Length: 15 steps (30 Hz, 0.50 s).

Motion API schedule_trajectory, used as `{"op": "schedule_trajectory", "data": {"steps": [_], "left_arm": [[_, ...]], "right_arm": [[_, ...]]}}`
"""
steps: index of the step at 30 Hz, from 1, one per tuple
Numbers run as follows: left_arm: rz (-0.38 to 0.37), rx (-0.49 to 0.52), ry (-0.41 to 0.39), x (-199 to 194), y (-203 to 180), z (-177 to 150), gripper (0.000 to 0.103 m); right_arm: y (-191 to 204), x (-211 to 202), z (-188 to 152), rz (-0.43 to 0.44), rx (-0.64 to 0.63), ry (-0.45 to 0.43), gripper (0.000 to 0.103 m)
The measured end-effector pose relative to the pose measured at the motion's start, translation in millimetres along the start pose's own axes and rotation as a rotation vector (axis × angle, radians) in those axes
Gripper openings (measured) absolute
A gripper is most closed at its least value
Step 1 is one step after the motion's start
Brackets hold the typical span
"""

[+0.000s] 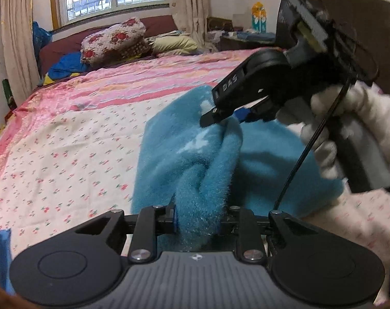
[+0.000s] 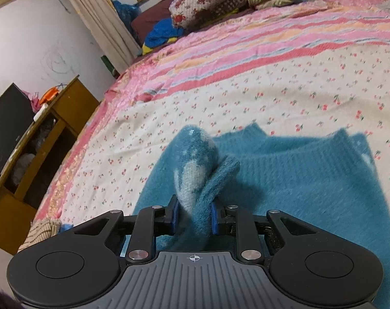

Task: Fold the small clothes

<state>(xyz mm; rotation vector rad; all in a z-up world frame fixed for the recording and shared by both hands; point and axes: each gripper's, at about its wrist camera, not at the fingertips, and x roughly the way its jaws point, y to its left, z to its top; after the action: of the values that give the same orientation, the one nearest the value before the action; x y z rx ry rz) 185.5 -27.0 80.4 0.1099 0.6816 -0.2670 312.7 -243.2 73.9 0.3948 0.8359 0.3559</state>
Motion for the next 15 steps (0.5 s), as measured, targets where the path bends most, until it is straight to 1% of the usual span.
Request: {"op": "schedule_trajectory", "data": {"steps": [4,8,12,15], "left_arm": [[-0.059,-0.015,-0.025,-1,-16,13,0.029],[-0.13,-0.009,-0.042,5,-40,27,0.029],[-0.202,-0.012,-0.04,21,-62,35,0.029],[-0.237,-0.018,-0.025,35,-78,38,0.029]], "right_arm": [[-11,-14,8,-0.016,-0.006,-0.027,0.022],[-28,-31,16,-0.042,-0.019,-0.054,0.022],[-52,-44,22,-0.089,-0.027,-0.064,0.022],[-71,-47,24,-0.123,-0.026,-0.058,0.022]]}}
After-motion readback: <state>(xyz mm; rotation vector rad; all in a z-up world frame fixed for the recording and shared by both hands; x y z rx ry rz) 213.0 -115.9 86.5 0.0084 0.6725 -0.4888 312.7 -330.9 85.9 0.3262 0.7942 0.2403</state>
